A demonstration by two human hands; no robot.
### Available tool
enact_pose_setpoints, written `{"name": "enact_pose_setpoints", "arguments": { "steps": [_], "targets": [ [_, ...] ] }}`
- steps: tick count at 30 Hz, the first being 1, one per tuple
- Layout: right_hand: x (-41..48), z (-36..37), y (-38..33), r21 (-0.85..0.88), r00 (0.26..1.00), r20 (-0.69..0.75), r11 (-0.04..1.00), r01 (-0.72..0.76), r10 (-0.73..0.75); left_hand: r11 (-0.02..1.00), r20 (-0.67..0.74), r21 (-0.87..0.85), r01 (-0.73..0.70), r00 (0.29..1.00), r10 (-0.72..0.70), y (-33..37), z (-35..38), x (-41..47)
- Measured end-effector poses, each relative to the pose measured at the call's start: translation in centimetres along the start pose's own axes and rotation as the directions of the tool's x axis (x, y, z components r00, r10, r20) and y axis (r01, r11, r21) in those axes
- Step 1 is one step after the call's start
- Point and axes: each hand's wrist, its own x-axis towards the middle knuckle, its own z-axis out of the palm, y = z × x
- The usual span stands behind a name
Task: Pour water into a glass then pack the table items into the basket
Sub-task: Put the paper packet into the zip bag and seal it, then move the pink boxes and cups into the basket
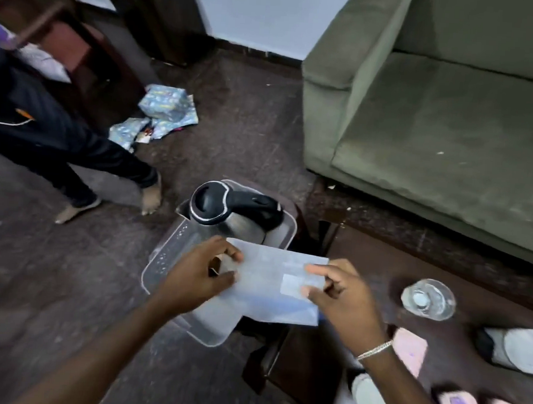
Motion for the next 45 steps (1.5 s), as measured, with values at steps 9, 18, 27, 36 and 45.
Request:
{"name": "enact_pose_setpoints", "arguments": {
  "steps": [9, 18, 27, 36, 45],
  "targets": [
    [2.5, 16.2, -0.2, -0.467, 0.942, 0.266, 0.883, -0.057, 0.202, 0.947, 0.156, 0.312, 0.075, 0.979, -0.129, -13.8, -6.0, 0.0],
    [3.3, 21.1, 1.4, -0.843, 0.888, 0.354, 0.511, 0.167, 0.294, 0.89, 0.229, 0.455, -0.027, 0.969, -0.088, -19.3, -1.4, 2.2],
    [3.6, 21.0, 2.4, -0.836, 0.927, 0.374, 0.441, 0.327, 0.021, 0.795, 0.257, 0.603, -0.06, 0.959, -0.122, -18.3, 0.1, 0.7],
    [2.8, 17.6, 1.8, -0.761, 0.947, 0.307, 0.571, 0.307, -0.1, 0.792, 0.22, 0.607, -0.067, 0.972, -0.087, -15.6, 1.3, 0.7],
    [-0.6, 3.8, 2.5, -0.676, 0.991, -0.015, 0.732, 0.086, -0.131, 0.869, 0.157, 0.424, -0.254, 0.966, 0.205, -6.6, 5.0, 0.2]
  ]
}}
